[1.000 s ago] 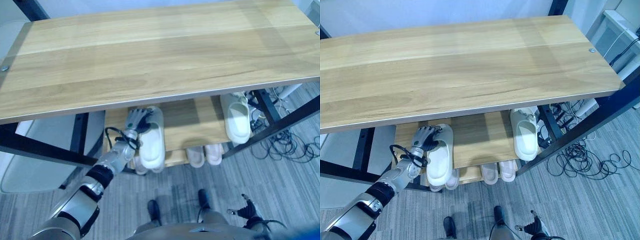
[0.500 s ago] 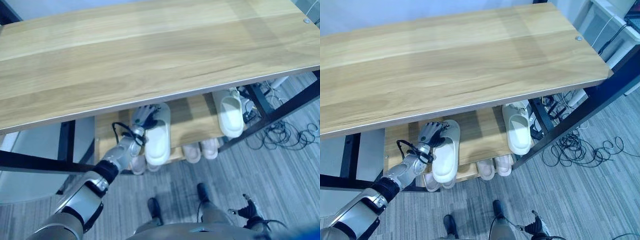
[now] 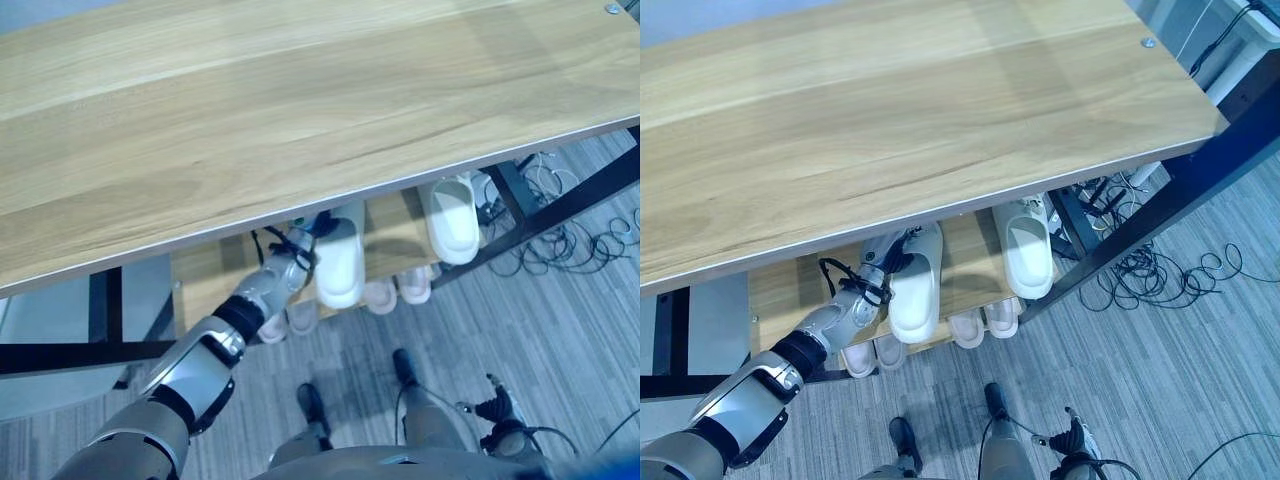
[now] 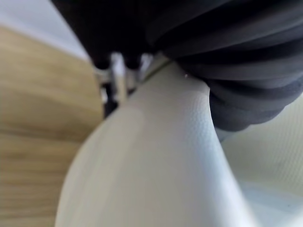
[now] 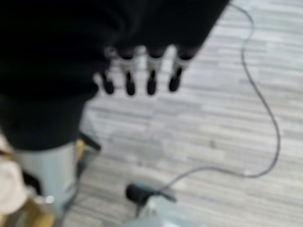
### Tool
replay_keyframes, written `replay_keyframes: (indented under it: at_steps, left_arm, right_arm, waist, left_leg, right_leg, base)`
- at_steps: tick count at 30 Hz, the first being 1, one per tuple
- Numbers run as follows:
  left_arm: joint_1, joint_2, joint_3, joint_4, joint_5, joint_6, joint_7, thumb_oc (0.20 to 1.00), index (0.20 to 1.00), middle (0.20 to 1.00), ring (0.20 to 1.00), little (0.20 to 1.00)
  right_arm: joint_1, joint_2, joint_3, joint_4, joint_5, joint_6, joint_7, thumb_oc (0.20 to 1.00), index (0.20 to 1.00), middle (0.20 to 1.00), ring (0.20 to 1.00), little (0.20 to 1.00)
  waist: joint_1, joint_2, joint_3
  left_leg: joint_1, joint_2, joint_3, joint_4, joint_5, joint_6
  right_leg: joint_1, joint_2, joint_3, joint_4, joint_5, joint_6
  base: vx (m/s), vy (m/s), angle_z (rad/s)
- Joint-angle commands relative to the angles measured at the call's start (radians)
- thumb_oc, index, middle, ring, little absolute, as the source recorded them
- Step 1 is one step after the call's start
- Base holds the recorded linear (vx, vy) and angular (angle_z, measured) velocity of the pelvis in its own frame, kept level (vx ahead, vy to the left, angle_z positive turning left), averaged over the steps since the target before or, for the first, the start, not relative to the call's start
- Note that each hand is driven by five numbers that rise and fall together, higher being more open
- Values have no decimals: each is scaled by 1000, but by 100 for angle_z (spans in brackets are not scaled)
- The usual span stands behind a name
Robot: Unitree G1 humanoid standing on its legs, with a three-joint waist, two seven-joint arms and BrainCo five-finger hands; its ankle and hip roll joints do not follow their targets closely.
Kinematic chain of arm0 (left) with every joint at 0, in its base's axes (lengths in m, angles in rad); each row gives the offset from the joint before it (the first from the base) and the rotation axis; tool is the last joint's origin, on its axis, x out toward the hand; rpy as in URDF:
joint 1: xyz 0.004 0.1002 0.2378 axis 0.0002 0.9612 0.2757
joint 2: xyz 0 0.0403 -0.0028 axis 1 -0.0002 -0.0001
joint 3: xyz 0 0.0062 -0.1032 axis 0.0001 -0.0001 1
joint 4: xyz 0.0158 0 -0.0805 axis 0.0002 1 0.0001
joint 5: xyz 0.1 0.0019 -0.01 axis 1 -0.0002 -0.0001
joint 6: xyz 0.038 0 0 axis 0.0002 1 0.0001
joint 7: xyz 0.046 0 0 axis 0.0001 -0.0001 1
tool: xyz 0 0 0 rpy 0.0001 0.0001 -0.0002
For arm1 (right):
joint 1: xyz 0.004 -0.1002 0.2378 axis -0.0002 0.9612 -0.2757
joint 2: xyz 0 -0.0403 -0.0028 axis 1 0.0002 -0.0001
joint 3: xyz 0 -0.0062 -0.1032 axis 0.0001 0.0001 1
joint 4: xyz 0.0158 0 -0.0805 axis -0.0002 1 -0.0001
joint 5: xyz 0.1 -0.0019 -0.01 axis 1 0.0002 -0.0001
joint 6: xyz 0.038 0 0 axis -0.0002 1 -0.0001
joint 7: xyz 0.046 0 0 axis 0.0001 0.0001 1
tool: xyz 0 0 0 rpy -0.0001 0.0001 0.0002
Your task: Arrange the slippers neatly on the shoe rack.
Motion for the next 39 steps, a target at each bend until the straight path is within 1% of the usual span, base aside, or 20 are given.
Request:
replay_keyframes:
  at_steps: [1,8,11,13,18,24,28,32,37,39]
  left_arm:
    - [-132,-49,25,98,-15,-14,26,200,200,200,200,200]
    - [-140,-67,22,92,-24,-19,23,200,200,200,200,200]
    - [-148,-83,22,94,-36,-22,25,200,200,200,200,200]
    - [-160,-110,12,106,-47,-25,34,200,200,200,200,200]
    - [-172,-131,2,132,-41,-13,44,200,200,200,200,200]
    - [-178,-154,-13,144,-46,-16,38,200,200,200,200,200]
    - [-191,-175,-24,185,-29,2,46,200,200,200,200,200]
    - [-210,-170,-14,228,-27,26,57,200,200,200,200,200]
    - [-226,-161,-4,271,-41,39,66,200,200,200,200,200]
    - [-245,-145,-8,277,-35,43,64,200,200,200,200,200]
  right_arm:
    - [-21,-73,10,29,37,-14,-33,1000,1000,1000,1000,1000]
    - [-12,-70,3,37,44,-18,-33,1000,1000,1000,1000,1000]
    - [-18,-69,7,42,49,-18,-33,1000,1000,1000,1000,1000]
    - [-26,-68,9,48,57,-19,-34,1000,1000,1000,1000,1000]
    - [-29,-73,13,50,58,-24,-38,1000,1000,1000,1000,1000]
    - [-38,-78,7,58,68,-25,-43,1000,1000,1000,1000,1000]
    - [-41,-78,0,68,79,-31,-47,1000,1000,1000,1000,1000]
    - [-32,-75,0,82,80,-33,-48,1000,1000,1000,1000,1000]
    - [-30,-77,-1,91,79,-35,-50,1000,1000,1000,1000,1000]
    - [-32,-79,1,90,77,-36,-52,1000,1000,1000,1000,1000]
  waist:
    - [-26,39,-24]
    - [-36,42,-29]
    - [-38,44,-29]
    - [-38,45,-28]
    - [-45,46,-29]
    - [-49,49,-31]
    - [-48,49,-37]
    - [-48,45,-43]
    - [-47,42,-47]
    - [-48,41,-44]
  left_leg:
    - [-29,82,-83,8,49,-68]
    - [-29,87,-82,8,50,-70]
    - [-31,87,-86,8,50,-71]
    - [-33,87,-90,8,51,-72]
    - [-31,88,-87,8,48,-71]
    - [-26,88,-86,8,47,-72]
    - [-29,91,-87,8,46,-73]
    - [-32,94,-89,8,46,-74]
    - [-36,98,-92,8,48,-76]
    - [-44,99,-97,8,51,-76]
  right_leg:
    - [-21,-32,-22,11,38,84]
    - [-24,-28,-20,11,34,82]
    - [-26,-28,-22,11,33,80]
    - [-28,-28,-23,11,34,80]
    - [-32,-27,-17,11,35,80]
    - [-29,-25,-16,11,33,79]
    - [-32,-23,-17,11,32,80]
    - [-35,-19,-17,11,33,80]
    - [-39,-18,-18,11,33,78]
    - [-44,-18,-23,11,33,77]
  base:
    - [4,-17,-21]
    - [9,-21,-8]
    - [0,0,0]
    - [0,0,0]
    - [0,0,0]
    - [6,-2,-2]
    - [0,0,0]
    - [0,0,0]
    - [0,0,0]
    - [0,0,0]
